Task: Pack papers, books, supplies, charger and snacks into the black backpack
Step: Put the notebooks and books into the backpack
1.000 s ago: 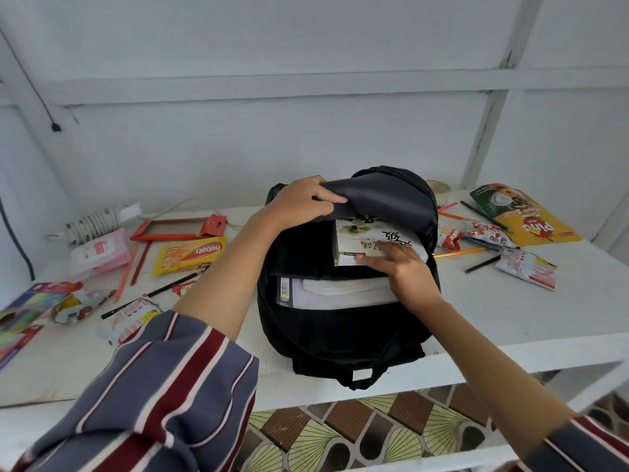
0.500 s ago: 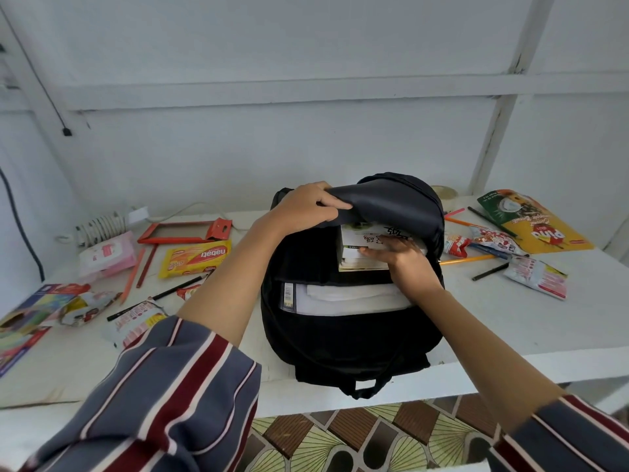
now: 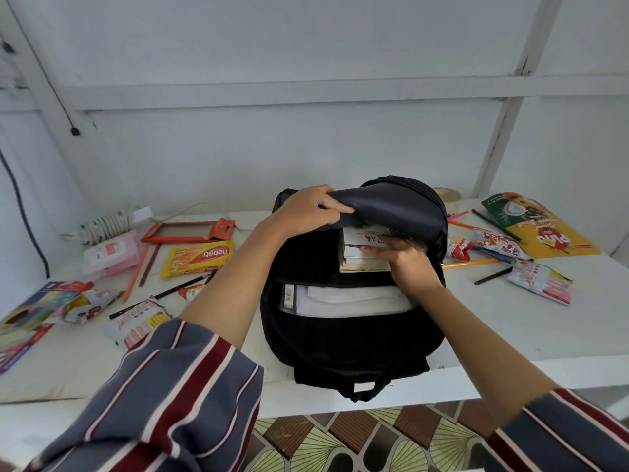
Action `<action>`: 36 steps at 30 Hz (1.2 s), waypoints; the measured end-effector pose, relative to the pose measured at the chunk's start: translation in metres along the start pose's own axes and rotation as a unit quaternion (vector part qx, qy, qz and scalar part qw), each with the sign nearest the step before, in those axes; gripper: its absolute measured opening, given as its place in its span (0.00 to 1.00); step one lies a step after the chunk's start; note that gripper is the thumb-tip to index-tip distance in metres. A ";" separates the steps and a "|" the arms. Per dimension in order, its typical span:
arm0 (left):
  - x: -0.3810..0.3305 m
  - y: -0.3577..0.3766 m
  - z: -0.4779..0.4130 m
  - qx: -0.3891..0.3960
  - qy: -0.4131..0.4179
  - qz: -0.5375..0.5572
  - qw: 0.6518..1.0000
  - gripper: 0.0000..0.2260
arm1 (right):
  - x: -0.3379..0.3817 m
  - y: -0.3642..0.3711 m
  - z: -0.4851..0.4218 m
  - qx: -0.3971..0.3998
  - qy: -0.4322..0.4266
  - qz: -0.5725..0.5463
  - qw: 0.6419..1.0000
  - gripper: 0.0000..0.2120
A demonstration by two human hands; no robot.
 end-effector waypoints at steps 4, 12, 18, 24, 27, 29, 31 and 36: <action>0.002 0.003 0.005 0.009 -0.010 0.010 1.000 0.18 | 0.001 0.002 0.003 -0.043 -0.038 0.016 0.998 0.26; 0.019 0.030 0.015 0.180 -0.142 -0.041 0.972 0.11 | 0.022 -0.010 0.035 -0.109 -0.113 -0.066 0.985 0.15; 0.018 0.030 0.015 0.238 -0.179 -0.045 0.954 0.10 | 0.032 -0.035 0.055 0.006 -0.019 -0.216 0.976 0.14; -0.029 0.004 -0.007 0.033 -0.124 -0.078 0.989 0.13 | 0.039 -0.109 0.059 -0.020 0.033 -0.480 0.876 0.14; -0.062 0.007 -0.025 -0.073 -0.053 -0.020 0.996 0.13 | 0.016 -0.143 0.059 -0.139 0.064 -0.576 0.803 0.12; -0.084 0.018 -0.039 -0.118 -0.011 0.031 0.992 0.14 | -0.015 -0.151 0.058 -0.216 0.119 -0.569 0.785 0.08; -0.103 0.034 -0.057 -0.136 0.011 0.063 0.989 0.14 | -0.052 -0.152 0.055 -0.247 0.175 -0.523 0.797 0.08; -0.134 0.086 -0.129 -0.087 0.021 0.067 0.994 0.09 | -0.140 -0.128 0.039 -0.206 0.258 -0.451 0.829 0.11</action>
Point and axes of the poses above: each hand's wrist, its own z-axis away from the middle knuckle, its own y-axis out of the palm, x = y × z, the point moved 2 cm from there along -z, towards the middle knuckle, and after that the axes turned 11 degrees about -y, right-handed, at the moved point
